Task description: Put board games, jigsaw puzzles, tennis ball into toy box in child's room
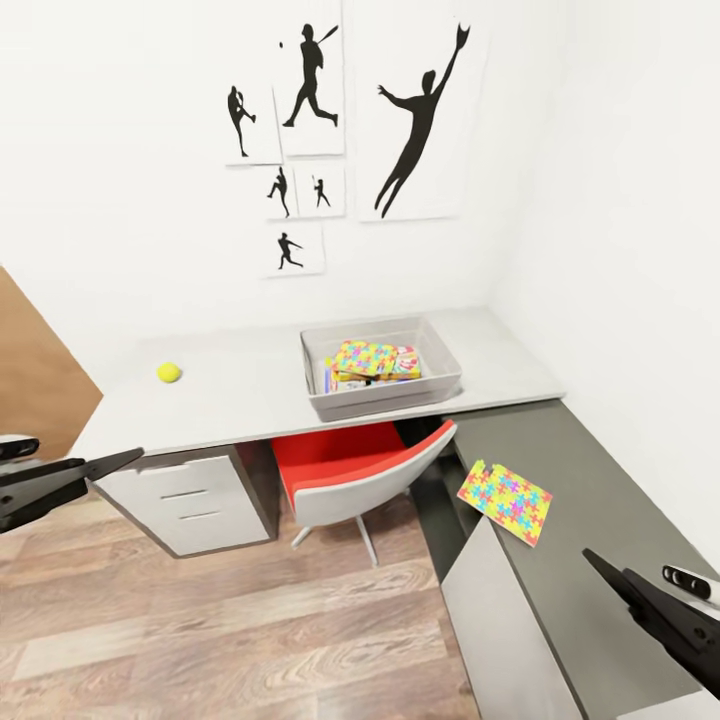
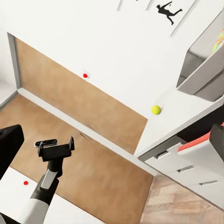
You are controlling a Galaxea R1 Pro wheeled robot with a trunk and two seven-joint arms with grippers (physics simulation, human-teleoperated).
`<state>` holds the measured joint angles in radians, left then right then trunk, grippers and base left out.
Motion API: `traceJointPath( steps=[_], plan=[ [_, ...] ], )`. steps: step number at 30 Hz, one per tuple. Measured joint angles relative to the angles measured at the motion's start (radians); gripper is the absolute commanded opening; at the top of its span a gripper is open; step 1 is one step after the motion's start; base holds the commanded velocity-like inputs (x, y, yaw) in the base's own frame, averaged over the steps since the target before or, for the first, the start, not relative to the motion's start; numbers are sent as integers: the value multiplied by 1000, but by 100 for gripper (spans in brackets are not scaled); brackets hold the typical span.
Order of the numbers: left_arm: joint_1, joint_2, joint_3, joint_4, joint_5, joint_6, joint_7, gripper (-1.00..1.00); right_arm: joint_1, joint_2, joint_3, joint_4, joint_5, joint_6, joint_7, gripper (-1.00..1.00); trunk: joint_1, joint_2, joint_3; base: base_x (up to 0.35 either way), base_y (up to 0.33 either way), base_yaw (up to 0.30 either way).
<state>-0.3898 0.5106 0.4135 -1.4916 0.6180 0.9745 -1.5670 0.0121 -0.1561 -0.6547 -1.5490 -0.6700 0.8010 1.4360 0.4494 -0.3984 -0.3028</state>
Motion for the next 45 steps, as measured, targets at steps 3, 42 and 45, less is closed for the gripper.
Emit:
traceJointPath(
  steps=[3, 42, 45],
  plan=[
    [2, 0, 1, 2, -4, -2, 0, 100, 0, 0, -8, -1, 0, 1, 0, 100, 0, 0, 5, 0, 0, 102],
    [81, -11, 36, 97, -358, -14, 0, 100, 0, -6, -42, -30, 2, 0, -118, 100, 0, 0, 66, 0, 0, 94],
    [80, -9, 36, 98, -359, -14, 0, 100, 0, -3, -71, -30, 2, 0, -94, 100, 0, 0, 71, 0, 0, 94]
  ],
)
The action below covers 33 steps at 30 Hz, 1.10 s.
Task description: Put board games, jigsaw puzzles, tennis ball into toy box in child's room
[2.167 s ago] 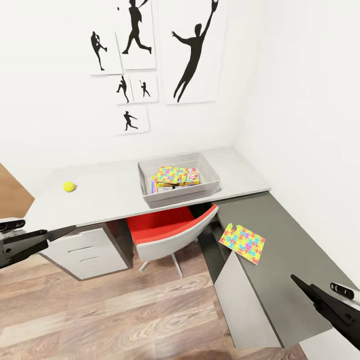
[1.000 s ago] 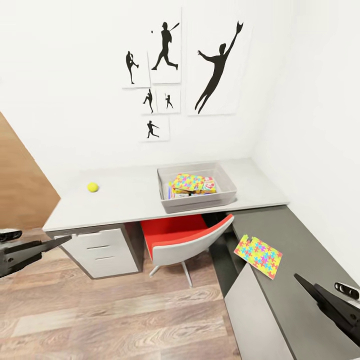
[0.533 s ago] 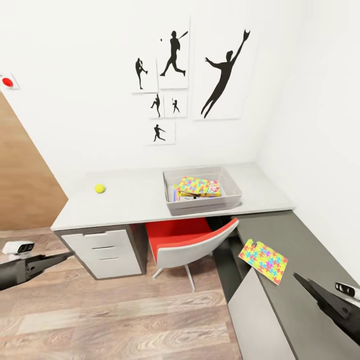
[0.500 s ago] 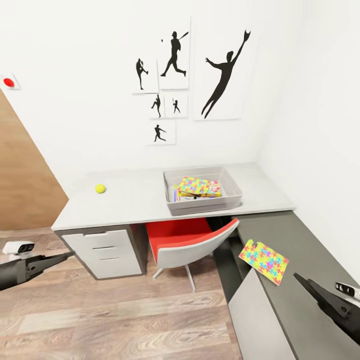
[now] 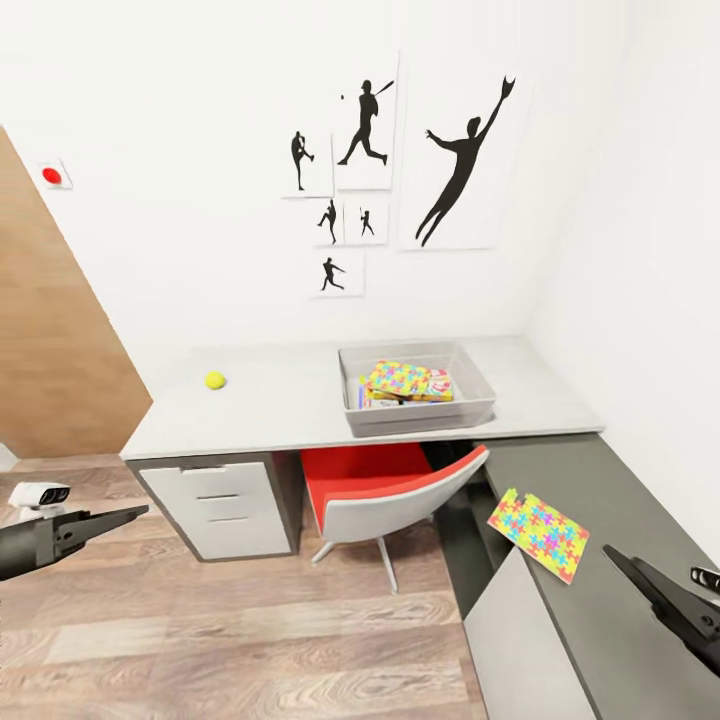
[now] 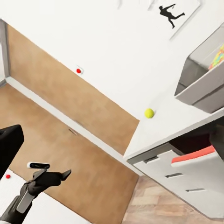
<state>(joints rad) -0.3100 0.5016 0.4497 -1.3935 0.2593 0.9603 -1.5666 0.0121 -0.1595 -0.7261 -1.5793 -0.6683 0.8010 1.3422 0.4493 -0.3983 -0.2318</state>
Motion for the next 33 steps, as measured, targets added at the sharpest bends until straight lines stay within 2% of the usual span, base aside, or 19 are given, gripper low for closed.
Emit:
traceJointPath(
  steps=[5, 12, 24, 30, 33],
  plan=[
    [0, -2, 1, -1, -1, -5, 0, 100, 0, -4, -21, 0, 0, 0, 23, 100, 0, 0, 8, 0, 0, 94],
    [-1, -3, 1, -2, -2, -9, 0, 100, 0, -6, -28, 0, 0, -1, 32, 100, 0, 0, 19, 15, 0, 94],
    [-1, 0, 3, -3, -1, -10, 0, 100, 0, -6, -62, 0, 0, 0, 36, 100, 0, 0, 38, 146, 49, 93],
    [-1, 3, 11, -5, -1, -11, 0, 100, 0, -7, -72, 1, -1, 0, 58, 100, 0, 0, 48, 19, 198, 56],
    [-1, 3, 18, -5, -1, -12, 0, 100, 0, -8, -93, 1, -1, 0, 64, 100, 0, 0, 52, 30, 125, 13]
  ],
)
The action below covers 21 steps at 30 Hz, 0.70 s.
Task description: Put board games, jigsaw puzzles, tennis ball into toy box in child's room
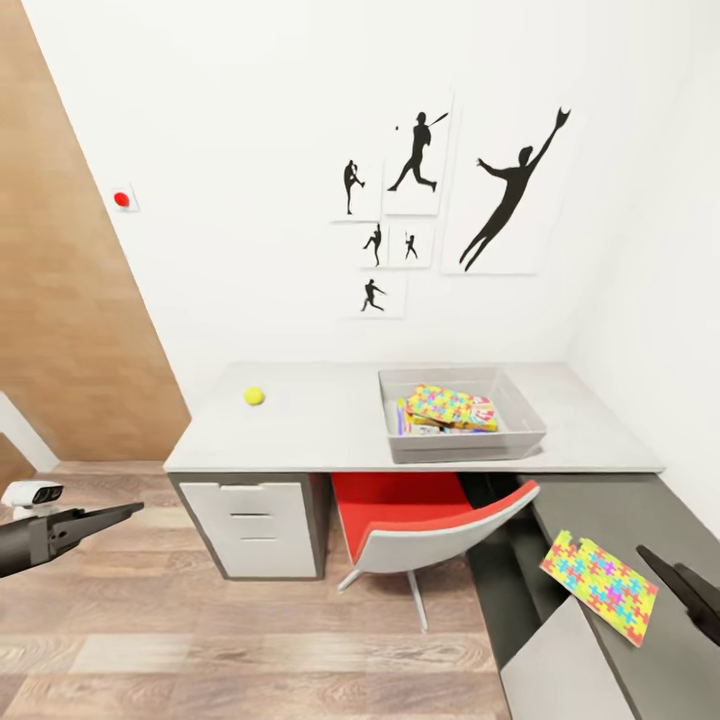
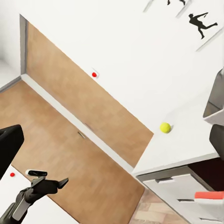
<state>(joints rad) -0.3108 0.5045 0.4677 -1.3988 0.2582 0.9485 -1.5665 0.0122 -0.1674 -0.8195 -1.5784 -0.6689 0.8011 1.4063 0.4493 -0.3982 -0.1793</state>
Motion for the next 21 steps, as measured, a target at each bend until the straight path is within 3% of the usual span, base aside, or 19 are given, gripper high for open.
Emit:
traceJointPath(
  steps=[2, 7, 21],
  plan=[
    [0, 0, 7, 0, 0, -1, 0, 100, 0, 0, -29, 0, 0, 1, 8, 100, 0, 0, 3, 12, 48, 5],
    [0, 0, 13, -1, 0, -2, 0, 100, 0, -1, -54, 2, 1, 1, 36, 100, 0, 0, 12, 4, 107, 2],
    [0, 0, 14, -6, 0, -3, 0, 100, 0, -4, -61, 12, 1, 0, 47, 100, 0, 0, 35, 4, 115, 0]
  ],
)
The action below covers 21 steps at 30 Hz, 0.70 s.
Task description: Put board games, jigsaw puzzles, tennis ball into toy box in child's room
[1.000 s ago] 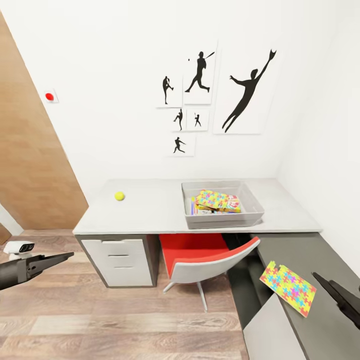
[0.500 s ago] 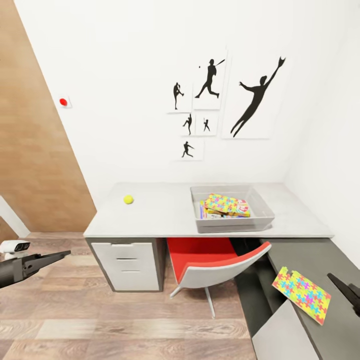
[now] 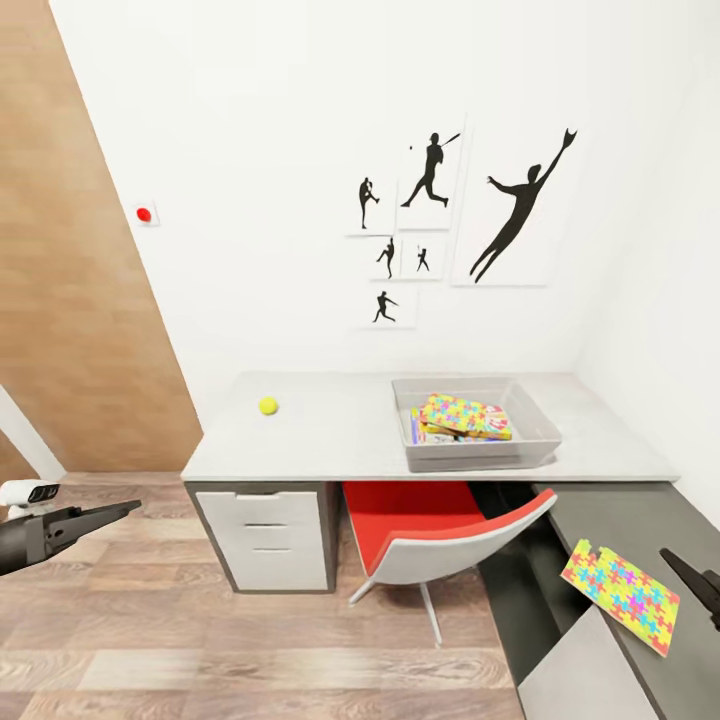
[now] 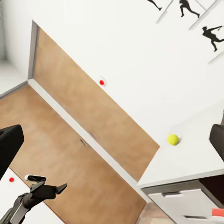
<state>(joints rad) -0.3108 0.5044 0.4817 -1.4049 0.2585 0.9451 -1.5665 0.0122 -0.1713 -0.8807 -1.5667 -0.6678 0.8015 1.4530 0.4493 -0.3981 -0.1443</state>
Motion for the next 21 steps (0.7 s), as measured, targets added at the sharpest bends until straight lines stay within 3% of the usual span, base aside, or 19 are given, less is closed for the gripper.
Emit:
traceJointPath(
  steps=[21],
  plan=[
    [0, 0, 1, 0, -1, 1, 0, 100, 0, -3, -7, 12, -4, 6, -1, 100, 0, 0, 35, 61, 95, -63]
  ],
)
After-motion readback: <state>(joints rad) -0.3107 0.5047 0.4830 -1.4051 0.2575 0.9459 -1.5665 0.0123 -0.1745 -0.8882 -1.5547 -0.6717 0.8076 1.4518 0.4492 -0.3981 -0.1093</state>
